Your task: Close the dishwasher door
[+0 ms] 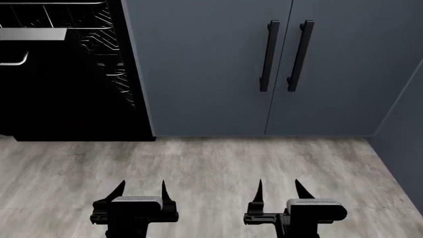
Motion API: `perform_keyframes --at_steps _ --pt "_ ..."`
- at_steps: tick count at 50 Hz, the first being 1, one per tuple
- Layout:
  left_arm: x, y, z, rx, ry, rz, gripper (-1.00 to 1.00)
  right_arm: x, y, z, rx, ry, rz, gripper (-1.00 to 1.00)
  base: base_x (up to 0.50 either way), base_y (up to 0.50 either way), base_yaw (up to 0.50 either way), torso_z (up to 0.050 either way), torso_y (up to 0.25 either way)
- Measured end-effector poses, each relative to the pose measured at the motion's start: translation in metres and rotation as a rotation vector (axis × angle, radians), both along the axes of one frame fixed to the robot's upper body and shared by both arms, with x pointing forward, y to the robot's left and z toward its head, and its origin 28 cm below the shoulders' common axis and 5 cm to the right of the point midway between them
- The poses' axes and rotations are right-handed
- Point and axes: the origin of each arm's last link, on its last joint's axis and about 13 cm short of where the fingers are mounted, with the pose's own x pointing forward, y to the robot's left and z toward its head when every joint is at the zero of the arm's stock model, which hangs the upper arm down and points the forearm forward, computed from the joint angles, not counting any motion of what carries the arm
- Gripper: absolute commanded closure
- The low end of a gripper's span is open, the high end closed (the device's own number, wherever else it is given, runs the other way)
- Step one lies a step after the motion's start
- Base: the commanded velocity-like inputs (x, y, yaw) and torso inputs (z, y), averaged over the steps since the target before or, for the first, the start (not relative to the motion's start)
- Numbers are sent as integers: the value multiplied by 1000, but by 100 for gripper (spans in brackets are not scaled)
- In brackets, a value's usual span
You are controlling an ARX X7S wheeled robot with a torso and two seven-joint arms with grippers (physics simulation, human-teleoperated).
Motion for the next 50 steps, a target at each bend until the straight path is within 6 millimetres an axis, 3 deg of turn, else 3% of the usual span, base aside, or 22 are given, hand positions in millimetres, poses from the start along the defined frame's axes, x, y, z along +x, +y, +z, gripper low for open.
perform_keyframes --at_steps 30,50 --pt "0 -1 0 7 2 -13 -100 -1 1 1 -4 -8 7 -100 0 0 0 -50 2" --pt "0 -1 1 -4 -10 -16 -100 -1 1 1 -24 -18 11 -100 0 425 0 0 0"
